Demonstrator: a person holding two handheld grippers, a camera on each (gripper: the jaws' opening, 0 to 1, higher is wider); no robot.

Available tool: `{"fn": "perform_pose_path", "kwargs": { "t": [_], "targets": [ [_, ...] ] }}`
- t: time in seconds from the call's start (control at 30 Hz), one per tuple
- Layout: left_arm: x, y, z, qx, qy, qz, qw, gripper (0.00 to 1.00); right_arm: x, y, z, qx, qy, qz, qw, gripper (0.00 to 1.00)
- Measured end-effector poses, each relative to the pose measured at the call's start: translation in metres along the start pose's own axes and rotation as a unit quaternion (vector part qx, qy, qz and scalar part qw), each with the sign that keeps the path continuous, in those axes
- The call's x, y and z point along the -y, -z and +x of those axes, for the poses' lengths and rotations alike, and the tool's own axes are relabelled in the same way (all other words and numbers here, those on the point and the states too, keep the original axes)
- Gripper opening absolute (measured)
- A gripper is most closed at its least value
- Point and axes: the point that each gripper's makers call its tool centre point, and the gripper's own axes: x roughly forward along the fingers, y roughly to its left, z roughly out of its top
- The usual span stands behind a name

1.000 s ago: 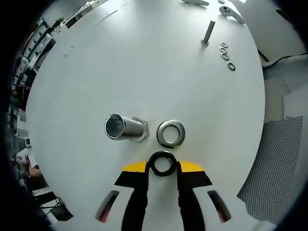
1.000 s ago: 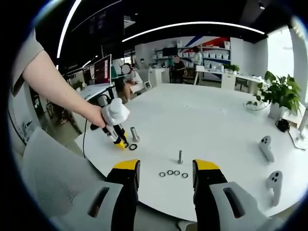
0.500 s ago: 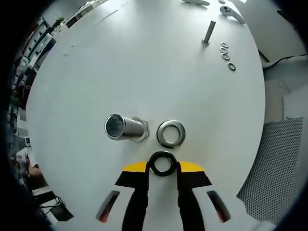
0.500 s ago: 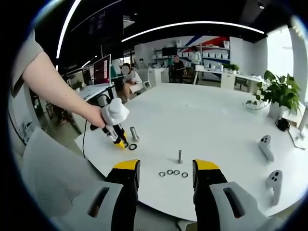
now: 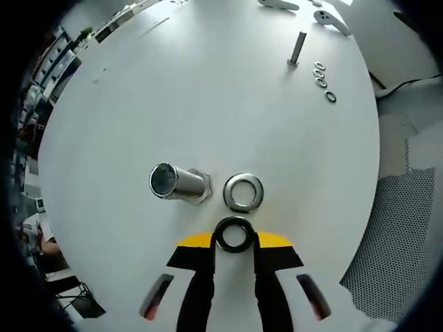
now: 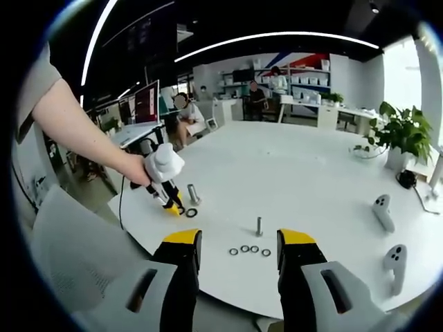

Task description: Place the washer onto the threaded stud by aligning its center hole with the stud, sliding it down to the base, and recovering from edge contact or off-axis alignment until the washer reaches the visible bottom stop.

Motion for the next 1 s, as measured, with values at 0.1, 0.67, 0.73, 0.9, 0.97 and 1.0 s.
{"fn": "perform_pose_path", "kwargs": {
  "t": [0.1, 0.67, 0.73, 0.9, 0.97, 1.0],
  "targets": [
    [0.002, 0.000, 0.000, -0.002, 0.003, 0.003, 1.0000, 0.18, -0.001, 0.001, 0.000, -0.002, -0.001, -0.002, 1.0000, 0.46],
    [-0.002, -0.003, -0.021, 0.027, -0.006, 0.028, 0.9992, 0.18, 0.000, 0.000, 0.000, 0.000, -0.001, -0.001, 1.0000, 0.46],
    [-0.005, -0.006, -0.026, 0.034, -0.010, 0.027, 0.9990, 0.18, 0.000, 0.000, 0.000, 0.000, -0.001, -0.001, 1.0000, 0.46],
    [-0.011, -0.014, -0.039, 0.044, -0.018, 0.030, 0.9984, 0.18, -0.002, 0.001, 0.000, -0.004, -0.003, -0.003, 1.0000, 0.46],
    [-0.014, -0.015, -0.044, 0.044, -0.020, 0.030, 0.9983, 0.18, -0.002, 0.001, 0.000, -0.004, -0.003, -0.003, 1.0000, 0.46],
    [-0.015, -0.016, -0.046, 0.046, -0.021, 0.031, 0.9982, 0.18, -0.001, 0.001, 0.000, -0.003, -0.002, -0.003, 1.0000, 0.46]
  ]
}}
